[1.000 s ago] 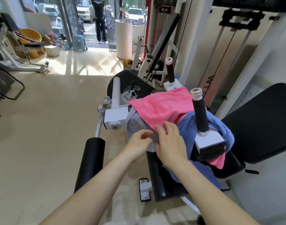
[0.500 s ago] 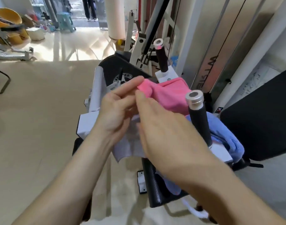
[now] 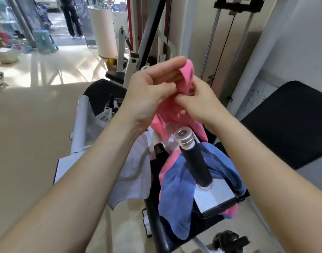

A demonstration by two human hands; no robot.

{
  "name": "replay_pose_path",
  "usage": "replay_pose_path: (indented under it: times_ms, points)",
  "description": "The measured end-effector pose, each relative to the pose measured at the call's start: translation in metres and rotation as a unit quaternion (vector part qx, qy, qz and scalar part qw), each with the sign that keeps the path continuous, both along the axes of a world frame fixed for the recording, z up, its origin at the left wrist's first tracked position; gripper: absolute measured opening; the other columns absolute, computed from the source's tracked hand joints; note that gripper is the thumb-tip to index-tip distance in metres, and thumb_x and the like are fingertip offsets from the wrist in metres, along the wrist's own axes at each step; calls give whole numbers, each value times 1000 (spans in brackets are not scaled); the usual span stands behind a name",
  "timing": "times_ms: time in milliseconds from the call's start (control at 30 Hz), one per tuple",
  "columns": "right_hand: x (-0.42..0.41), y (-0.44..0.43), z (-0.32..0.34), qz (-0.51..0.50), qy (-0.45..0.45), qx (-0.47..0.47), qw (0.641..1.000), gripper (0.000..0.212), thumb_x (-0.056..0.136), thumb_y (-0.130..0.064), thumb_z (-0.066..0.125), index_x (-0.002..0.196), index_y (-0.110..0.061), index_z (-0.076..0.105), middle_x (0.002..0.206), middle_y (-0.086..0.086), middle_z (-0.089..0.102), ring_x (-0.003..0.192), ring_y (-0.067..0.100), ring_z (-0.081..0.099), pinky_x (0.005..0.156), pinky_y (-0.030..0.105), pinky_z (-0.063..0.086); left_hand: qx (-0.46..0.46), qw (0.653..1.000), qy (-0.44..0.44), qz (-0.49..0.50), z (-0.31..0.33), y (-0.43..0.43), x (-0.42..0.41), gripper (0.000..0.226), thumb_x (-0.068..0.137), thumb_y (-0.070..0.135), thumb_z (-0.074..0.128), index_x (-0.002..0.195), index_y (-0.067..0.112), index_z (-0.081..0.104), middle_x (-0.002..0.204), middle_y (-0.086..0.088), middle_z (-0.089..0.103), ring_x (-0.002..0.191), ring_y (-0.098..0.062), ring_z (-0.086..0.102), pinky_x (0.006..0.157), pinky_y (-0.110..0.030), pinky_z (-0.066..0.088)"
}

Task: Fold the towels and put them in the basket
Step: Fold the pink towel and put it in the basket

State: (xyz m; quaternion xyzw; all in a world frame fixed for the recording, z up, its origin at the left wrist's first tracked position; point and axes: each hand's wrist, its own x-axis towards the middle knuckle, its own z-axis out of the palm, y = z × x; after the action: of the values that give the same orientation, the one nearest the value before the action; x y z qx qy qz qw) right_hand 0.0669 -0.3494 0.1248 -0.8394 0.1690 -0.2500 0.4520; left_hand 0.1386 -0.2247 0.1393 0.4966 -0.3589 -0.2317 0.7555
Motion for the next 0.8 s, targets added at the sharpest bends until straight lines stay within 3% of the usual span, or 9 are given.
replay_pose_path:
  times_ms: [133, 200, 267, 367, 400, 500, 533, 700, 800]
  points:
    - [0, -25, -15, -63, -11, 180, 982, 16, 84, -14, 51, 72, -13, 61, 73, 8, 61, 69, 20, 56, 66, 33, 43, 31, 999, -40, 6, -1, -5, 1, 67, 79, -26, 47, 133, 13, 49, 126, -10, 62, 117, -17, 60, 99, -35, 49]
    - [-12, -45, -15, 25, -103, 445, 889, 22, 90, -15, 56, 104, -3, 66, 112, 19, 65, 103, 27, 62, 92, 40, 47, 94, 995, -35, 24, -10, -4, -6, 58, 81, -22, 50, 126, 14, 56, 115, -6, 67, 104, -10, 63, 92, -29, 52]
    - [-33, -59, -18, 95, -207, 594, 771, 50, 91, -28, 61, 133, -3, 51, 145, 16, 44, 138, 24, 38, 114, 41, 30, 154, 983, -88, 47, -17, -4, -23, 41, 84, -16, 50, 109, 11, 68, 97, -1, 71, 87, -1, 65, 78, -16, 53]
    - [-69, -69, -24, 101, -274, 681, 672, 34, 90, -26, 62, 112, -1, 59, 120, 13, 58, 132, 16, 45, 111, 36, 35, 180, 956, -219, 81, -18, -5, -54, 34, 85, -6, 46, 94, 12, 74, 83, 6, 71, 71, 4, 63, 67, -14, 48]
    - [-84, -68, -24, 104, -293, 686, 658, 32, 93, -27, 57, 105, 2, 62, 109, 17, 63, 118, 24, 58, 103, 40, 45, 204, 916, -330, 99, -16, -5, -64, 33, 85, 1, 47, 96, 17, 74, 86, 8, 71, 77, -1, 65, 71, -21, 50]
    - [-124, -56, -29, 70, -332, 658, 672, 33, 90, -23, 54, 104, 5, 65, 106, 21, 64, 106, 32, 61, 101, 45, 46, 303, 671, -664, 132, -11, -16, -103, 22, 89, 28, 45, 102, 25, 62, 95, 4, 66, 93, -25, 60, 73, -39, 50]
    - [-135, -51, -30, 58, -336, 648, 681, 32, 89, -21, 54, 106, 5, 65, 108, 20, 63, 108, 31, 59, 103, 44, 44, 292, 659, -683, 119, -12, -21, -117, 20, 90, 35, 46, 103, 24, 56, 91, 5, 61, 91, -27, 57, 69, -40, 48]
    - [-196, -37, -17, -23, -400, 588, 703, 26, 89, -19, 51, 93, -1, 68, 94, 10, 69, 94, 18, 66, 90, 28, 52, 263, 856, -444, -34, -39, -57, -173, 68, 82, 41, 67, 138, 25, 33, 109, 1, 62, 98, -27, 58, 82, -42, 48]
    - [-235, -29, -11, -34, -436, 554, 709, 32, 92, -21, 47, 73, -7, 68, 68, 1, 67, 64, 11, 66, 59, 21, 54, 193, 945, -241, -105, -63, -74, -199, 30, 80, 26, 67, 108, 24, 55, 86, 6, 65, 77, -15, 61, 80, -39, 53]
